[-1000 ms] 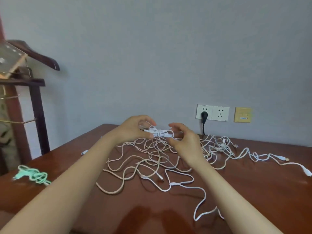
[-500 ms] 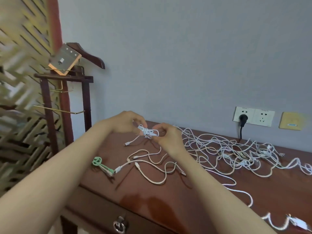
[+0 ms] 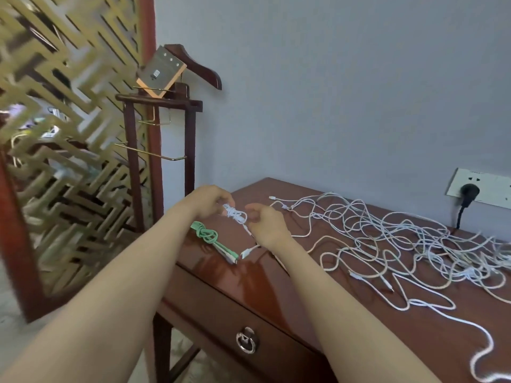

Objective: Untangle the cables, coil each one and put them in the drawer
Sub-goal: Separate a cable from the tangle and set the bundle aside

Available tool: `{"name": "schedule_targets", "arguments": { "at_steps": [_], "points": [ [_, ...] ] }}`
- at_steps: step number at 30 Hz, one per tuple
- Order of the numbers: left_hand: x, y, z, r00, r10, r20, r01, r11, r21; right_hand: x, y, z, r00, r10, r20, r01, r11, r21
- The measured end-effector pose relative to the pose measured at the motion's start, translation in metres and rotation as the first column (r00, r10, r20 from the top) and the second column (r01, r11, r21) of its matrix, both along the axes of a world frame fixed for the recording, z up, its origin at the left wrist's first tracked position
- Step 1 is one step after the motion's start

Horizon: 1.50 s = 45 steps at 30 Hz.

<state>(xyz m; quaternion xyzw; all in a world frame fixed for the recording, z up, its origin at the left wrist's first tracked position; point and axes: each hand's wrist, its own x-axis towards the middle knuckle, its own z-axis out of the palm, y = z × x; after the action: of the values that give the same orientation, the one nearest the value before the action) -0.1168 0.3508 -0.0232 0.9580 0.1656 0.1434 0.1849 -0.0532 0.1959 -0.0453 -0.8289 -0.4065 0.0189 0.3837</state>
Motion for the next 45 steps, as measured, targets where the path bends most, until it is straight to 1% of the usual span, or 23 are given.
{"name": "schedule_targets", "arguments": {
  "at_steps": [3, 5, 7, 10, 13, 16, 20, 21, 23, 25, 26, 27, 29, 31, 33, 35, 36, 37, 38, 40, 41, 43, 45],
  "points": [
    [-0.005, 0.010, -0.009, 0.996, 0.077, -0.040, -0.077, 0.997, 0.021, 0.000, 0.000, -0.006, 0.996, 0.070, 0.054, -0.058, 0.979, -0.195],
    [-0.006, 0.011, -0.014, 0.987, 0.148, -0.067, -0.143, 0.987, 0.078, 0.002, 0.001, -0.011, 0.995, 0.082, 0.055, -0.064, 0.958, -0.279],
    [-0.005, 0.011, -0.018, 0.976, 0.201, -0.079, -0.190, 0.974, 0.125, 0.004, 0.002, -0.015, 0.995, 0.078, 0.056, -0.056, 0.945, -0.322],
    [0.000, 0.012, -0.025, 0.963, 0.250, -0.100, -0.223, 0.948, 0.225, 0.008, 0.000, -0.020, 0.996, 0.062, 0.060, -0.040, 0.947, -0.318],
    [0.004, 0.011, -0.029, 0.949, 0.276, -0.153, -0.209, 0.913, 0.350, 0.016, -0.004, -0.022, 0.998, 0.015, 0.059, 0.002, 0.961, -0.278],
    [0.007, 0.012, -0.033, 0.934, 0.301, -0.193, -0.211, 0.900, 0.381, 0.027, -0.009, -0.021, 0.999, -0.002, 0.035, 0.010, 0.973, -0.230],
    [0.014, 0.008, -0.026, 0.925, 0.299, -0.236, -0.170, 0.878, 0.447, 0.040, -0.022, -0.016, 0.999, -0.013, 0.048, 0.024, 0.971, -0.236],
    [0.015, 0.005, -0.020, 0.932, 0.282, -0.228, -0.160, 0.884, 0.439, 0.043, -0.026, -0.016, 0.998, -0.025, 0.061, 0.040, 0.968, -0.248],
    [0.017, -0.006, -0.004, 0.958, 0.223, -0.181, -0.147, 0.923, 0.356, 0.050, -0.035, -0.014, 0.992, -0.052, 0.119, 0.083, 0.958, -0.275],
    [0.022, -0.022, 0.011, 0.979, 0.125, -0.160, -0.090, 0.974, 0.208, 0.055, -0.044, -0.014, 0.983, -0.084, 0.161, 0.129, 0.947, -0.294],
    [0.024, -0.032, 0.015, 0.979, 0.067, -0.194, -0.044, 0.992, 0.120, 0.057, -0.049, -0.013, 0.980, -0.099, 0.172, 0.148, 0.941, -0.303],
    [0.027, -0.042, 0.018, 0.965, 0.006, -0.261, 0.001, 1.000, 0.027, 0.059, -0.052, -0.013, 0.978, -0.111, 0.175, 0.162, 0.937, -0.309],
    [0.032, -0.064, 0.017, 0.898, -0.077, -0.433, 0.035, 0.994, -0.103, 0.060, -0.060, -0.014, 0.977, -0.128, 0.172, 0.178, 0.931, -0.319],
    [0.040, -0.079, 0.012, 0.832, -0.083, -0.548, 0.027, 0.993, -0.111, 0.060, -0.067, -0.013, 0.977, -0.128, 0.168, 0.182, 0.916, -0.357],
    [0.046, -0.086, 0.004, 0.793, -0.043, -0.608, 0.018, 0.999, -0.048, 0.058, -0.074, -0.013, 0.978, -0.122, 0.167, 0.184, 0.882, -0.434],
    [0.048, -0.089, 0.000, 0.770, -0.016, -0.638, 0.064, 0.997, 0.053, 0.058, -0.079, -0.015, 0.977, -0.115, 0.181, 0.192, 0.843, -0.502],
    [0.048, -0.089, 0.000, 0.775, -0.007, -0.632, 0.086, 0.992, 0.093, 0.058, -0.081, -0.016, 0.974, -0.108, 0.197, 0.197, 0.831, -0.520],
    [0.046, -0.090, 0.001, 0.789, -0.009, -0.615, 0.081, 0.993, 0.089, 0.058, -0.083, -0.016, 0.971, -0.098, 0.220, 0.203, 0.823, -0.531],
    [0.046, -0.088, 0.002, 0.804, -0.028, -0.593, 0.064, 0.997, 0.039, 0.058, -0.086, -0.017, 0.966, -0.090, 0.241, 0.208, 0.821, -0.531],
    [0.045, -0.086, 0.008, 0.840, -0.111, -0.532, 0.054, 0.991, -0.122, 0.059, -0.090, -0.017, 0.964, -0.090, 0.249, 0.209, 0.836, -0.507],
    [0.044, -0.086, 0.012, 0.870, -0.147, -0.471, 0.051, 0.976, -0.211, 0.059, -0.093, -0.017, 0.968, -0.100, 0.231, 0.202, 0.856, -0.476],
    [0.045, -0.089, 0.019, 0.934, -0.195, -0.300, 0.066, 0.918, -0.391, 0.062, -0.098, -0.015, 0.977, -0.134, 0.166, 0.188, 0.909, -0.373],
    [0.048, -0.097, 0.025, 0.966, -0.217, -0.138, 0.108, 0.830, -0.546, 0.066, -0.104, -0.009, 0.980, -0.171, 0.102, 0.191, 0.953, -0.235]
  ]
}}
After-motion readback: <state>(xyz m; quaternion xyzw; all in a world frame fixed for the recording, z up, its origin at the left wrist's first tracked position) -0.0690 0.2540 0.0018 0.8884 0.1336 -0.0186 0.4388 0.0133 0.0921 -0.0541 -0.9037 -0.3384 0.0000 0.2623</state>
